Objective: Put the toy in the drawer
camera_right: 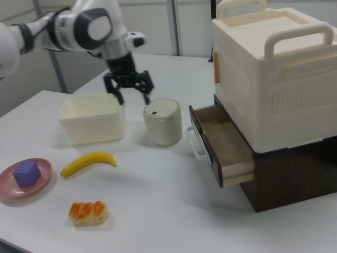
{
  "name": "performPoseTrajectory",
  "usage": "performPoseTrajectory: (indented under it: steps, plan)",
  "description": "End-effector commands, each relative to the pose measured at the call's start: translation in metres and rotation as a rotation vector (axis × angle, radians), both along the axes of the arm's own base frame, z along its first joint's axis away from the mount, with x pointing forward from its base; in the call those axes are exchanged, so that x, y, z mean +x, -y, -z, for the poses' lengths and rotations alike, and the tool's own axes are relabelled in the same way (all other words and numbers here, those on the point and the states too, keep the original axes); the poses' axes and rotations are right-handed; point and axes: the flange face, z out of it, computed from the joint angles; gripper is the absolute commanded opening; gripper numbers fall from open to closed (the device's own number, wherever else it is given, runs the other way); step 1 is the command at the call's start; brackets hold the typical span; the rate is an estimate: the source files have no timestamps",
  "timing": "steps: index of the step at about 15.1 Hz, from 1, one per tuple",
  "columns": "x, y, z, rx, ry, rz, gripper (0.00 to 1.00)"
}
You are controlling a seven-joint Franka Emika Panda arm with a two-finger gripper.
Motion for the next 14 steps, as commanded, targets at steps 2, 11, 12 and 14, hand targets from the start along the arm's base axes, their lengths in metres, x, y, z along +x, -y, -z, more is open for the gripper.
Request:
performPoseTrajectory:
  steps: [2,11,12,14]
  plan:
    - [-0.046,-0.034,-0.02,0.057,-0.084,0.089,1.0]
    - [-0.059,-0.019,-0.028,0.053,-0.061,0.176,1.0]
    - [-0.058,-0.018,-0.029,0.053,-0.058,0.177,1.0]
    - [-0.057,-0.018,-0.031,0.053,-0.053,0.176,1.0]
